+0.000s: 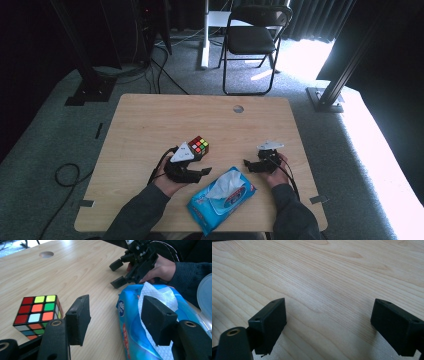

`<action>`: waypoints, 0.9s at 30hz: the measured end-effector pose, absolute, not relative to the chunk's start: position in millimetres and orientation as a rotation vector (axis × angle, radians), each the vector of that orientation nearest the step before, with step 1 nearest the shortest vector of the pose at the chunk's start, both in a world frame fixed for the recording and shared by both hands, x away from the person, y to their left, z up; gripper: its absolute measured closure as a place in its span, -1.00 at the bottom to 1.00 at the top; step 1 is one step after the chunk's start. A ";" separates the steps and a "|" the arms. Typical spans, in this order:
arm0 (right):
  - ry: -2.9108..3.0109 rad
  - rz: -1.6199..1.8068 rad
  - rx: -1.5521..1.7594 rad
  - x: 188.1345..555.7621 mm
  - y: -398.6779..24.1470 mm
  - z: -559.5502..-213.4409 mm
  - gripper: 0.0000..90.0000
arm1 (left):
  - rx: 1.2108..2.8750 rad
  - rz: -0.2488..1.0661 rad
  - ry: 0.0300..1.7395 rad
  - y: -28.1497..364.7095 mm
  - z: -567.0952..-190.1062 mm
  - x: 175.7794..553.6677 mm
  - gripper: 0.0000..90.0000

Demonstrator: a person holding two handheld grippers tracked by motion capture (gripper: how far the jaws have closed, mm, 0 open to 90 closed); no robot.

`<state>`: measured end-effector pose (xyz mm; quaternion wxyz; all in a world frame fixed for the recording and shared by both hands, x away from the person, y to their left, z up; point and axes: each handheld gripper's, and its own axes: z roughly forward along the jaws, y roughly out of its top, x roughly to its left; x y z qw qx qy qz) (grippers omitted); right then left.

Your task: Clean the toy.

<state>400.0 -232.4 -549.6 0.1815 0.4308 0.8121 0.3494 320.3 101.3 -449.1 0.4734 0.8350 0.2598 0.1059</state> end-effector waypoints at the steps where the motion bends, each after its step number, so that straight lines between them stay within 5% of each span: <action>1: 2.293 0.987 1.216 400.0 -232.4 -549.5 -0.72 | 2.043 0.256 0.634 100.6 -449.2 320.0 -0.10; 27: 2.293 0.987 1.214 400.1 -232.5 -549.6 -0.72 | 2.086 0.211 0.583 79.5 -459.8 313.9 -0.11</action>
